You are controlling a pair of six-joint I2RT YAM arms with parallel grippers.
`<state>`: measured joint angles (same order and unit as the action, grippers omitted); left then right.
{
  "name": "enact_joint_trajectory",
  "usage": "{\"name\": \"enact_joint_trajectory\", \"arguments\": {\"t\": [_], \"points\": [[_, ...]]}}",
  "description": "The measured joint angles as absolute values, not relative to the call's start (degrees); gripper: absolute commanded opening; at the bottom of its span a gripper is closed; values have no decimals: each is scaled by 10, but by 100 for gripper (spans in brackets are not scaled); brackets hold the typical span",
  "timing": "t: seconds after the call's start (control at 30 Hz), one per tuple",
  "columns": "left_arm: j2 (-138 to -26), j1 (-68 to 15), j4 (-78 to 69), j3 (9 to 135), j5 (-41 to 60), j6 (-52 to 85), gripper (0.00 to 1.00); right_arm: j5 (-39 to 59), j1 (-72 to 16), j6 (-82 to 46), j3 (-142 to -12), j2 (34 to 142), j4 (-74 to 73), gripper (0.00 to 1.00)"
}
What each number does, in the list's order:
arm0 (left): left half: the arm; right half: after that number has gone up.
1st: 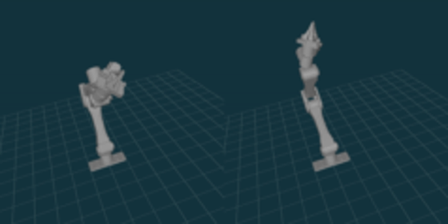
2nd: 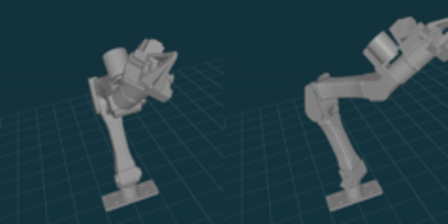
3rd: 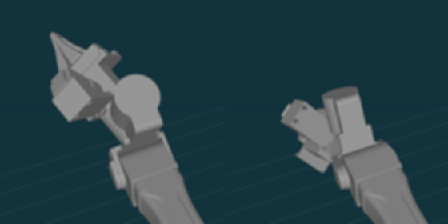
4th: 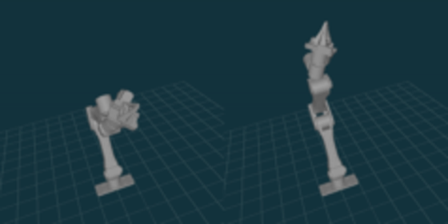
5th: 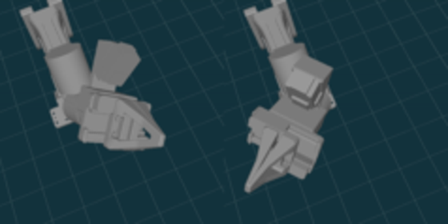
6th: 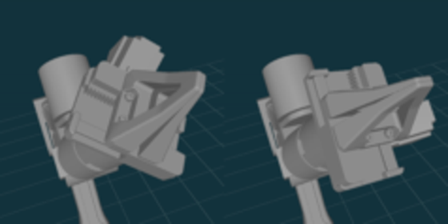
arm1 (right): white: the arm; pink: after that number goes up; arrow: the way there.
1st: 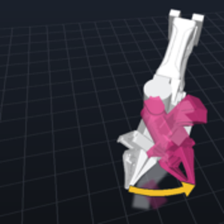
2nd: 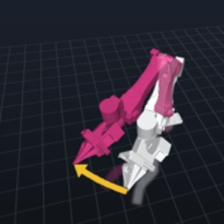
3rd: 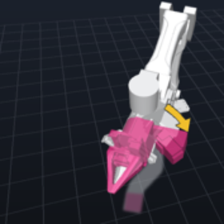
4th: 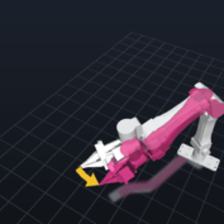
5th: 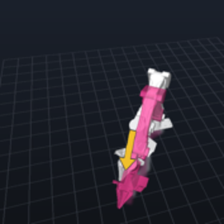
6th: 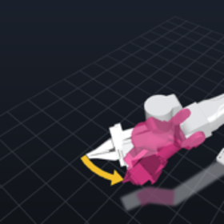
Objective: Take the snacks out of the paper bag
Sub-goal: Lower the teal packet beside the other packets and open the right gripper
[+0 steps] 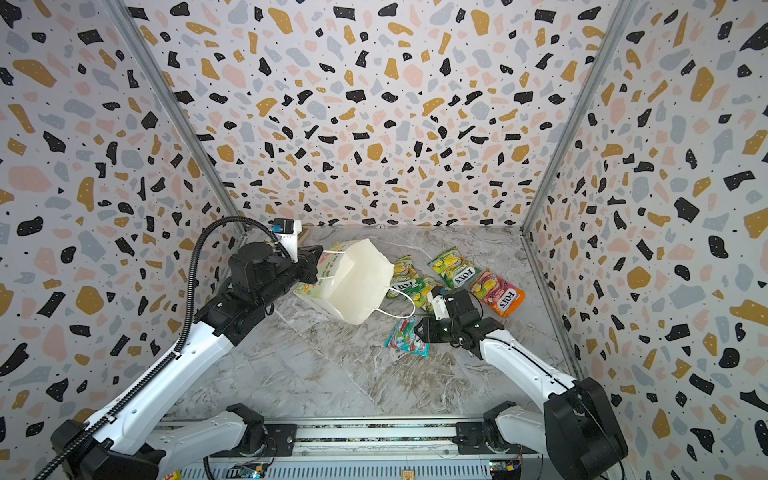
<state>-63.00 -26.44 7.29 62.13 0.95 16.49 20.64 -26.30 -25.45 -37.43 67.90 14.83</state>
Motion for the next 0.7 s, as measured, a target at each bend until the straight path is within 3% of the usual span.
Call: {"name": "enact_joint_trajectory", "arguments": {"t": [0.3,0.7], "points": [[-630,-264,73,621,10,165,0,138,-263,-238,-374,679,188,67],[-632,-264,73,623,15,167,0,130,-267,-206,-379,690,230,77]]}}
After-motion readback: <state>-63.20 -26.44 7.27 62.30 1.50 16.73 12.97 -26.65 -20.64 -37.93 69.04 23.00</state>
